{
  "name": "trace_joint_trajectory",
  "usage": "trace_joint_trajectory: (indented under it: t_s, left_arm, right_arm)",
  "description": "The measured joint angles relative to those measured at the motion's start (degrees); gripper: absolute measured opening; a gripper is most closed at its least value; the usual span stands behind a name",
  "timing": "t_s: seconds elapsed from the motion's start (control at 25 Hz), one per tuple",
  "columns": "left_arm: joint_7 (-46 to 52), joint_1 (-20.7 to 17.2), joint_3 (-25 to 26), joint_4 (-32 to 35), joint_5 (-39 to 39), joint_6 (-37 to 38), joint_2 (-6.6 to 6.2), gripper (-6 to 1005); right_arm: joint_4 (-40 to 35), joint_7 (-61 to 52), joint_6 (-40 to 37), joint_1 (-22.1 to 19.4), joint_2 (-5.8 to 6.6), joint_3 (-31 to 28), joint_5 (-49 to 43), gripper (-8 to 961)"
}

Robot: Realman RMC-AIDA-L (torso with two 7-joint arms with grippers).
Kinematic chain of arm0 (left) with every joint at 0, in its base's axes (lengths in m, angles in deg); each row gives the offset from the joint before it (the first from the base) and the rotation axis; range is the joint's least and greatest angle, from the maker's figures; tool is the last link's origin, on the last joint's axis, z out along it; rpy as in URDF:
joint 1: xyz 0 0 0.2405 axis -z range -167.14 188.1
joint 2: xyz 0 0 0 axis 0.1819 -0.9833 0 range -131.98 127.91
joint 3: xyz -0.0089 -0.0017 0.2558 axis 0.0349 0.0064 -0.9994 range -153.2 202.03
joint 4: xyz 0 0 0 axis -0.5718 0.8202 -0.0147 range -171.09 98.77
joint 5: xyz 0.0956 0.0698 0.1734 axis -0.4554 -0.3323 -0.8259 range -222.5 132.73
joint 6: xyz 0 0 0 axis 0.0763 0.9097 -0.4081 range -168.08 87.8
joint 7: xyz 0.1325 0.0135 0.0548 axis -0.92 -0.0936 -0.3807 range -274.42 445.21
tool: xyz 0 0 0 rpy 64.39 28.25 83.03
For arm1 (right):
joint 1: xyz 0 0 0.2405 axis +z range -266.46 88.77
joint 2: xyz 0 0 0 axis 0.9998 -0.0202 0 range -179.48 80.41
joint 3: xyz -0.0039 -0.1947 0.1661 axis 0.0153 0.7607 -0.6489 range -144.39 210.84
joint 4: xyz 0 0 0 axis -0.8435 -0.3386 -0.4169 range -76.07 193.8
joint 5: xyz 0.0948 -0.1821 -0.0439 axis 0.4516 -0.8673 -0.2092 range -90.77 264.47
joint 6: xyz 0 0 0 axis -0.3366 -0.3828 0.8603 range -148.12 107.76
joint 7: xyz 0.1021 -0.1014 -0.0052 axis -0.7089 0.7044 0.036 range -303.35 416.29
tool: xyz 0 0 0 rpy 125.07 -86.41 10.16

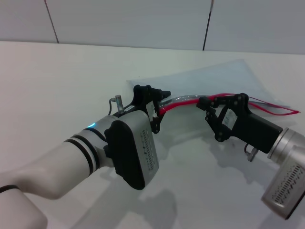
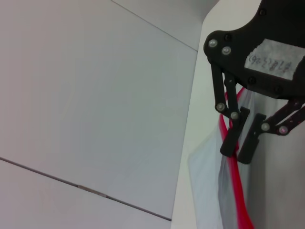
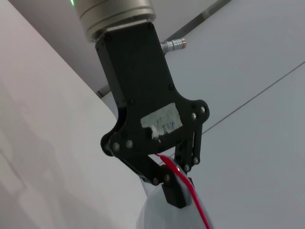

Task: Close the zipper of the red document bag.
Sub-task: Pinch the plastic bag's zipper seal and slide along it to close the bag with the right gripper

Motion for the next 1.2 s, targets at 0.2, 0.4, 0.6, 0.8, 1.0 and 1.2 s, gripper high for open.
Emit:
trace_joint_trajectory:
  t_s: [0.2,0.4,0.6,0.8,1.0,1.2]
  left_arm:
    - [0.0,0.0,-0.1,0.0,0.0,0.0,0.00,54]
    - [0.0,0.0,-0.1,0.0,0.0,0.0,0.00,54]
    - [0.0,0.0,0.0,0.0,0.0,0.0,0.00,54]
    - [0.0,0.0,0.0,0.0,0.0,0.0,0.00,55]
    - [0.0,0.1,-0.1,0.0,0.0,0.0,0.00,55]
    - [0.0,0.1,-0.2,0.0,0.0,0.0,0.00,55]
  right_arm:
    - [-0.1,0.0,0.0,0.0,0.00,-0.1,0.1,64]
    - [-0.2,1.8,0.0,-0.2,0.05,-0.2,1.1,99]
    - [0.3,7.0,0.0,-1.2,0.03,-0.2,3.2,133]
    - [0.5,8.0,0.0,-1.5,-0.06,-0.2,3.2,168]
    - [0.5,8.2,0.0,-1.5,-0.09,-0.2,3.2,306]
    - [1.4,8.9,1.4,-1.1,-0.09,-0.2,3.2,283]
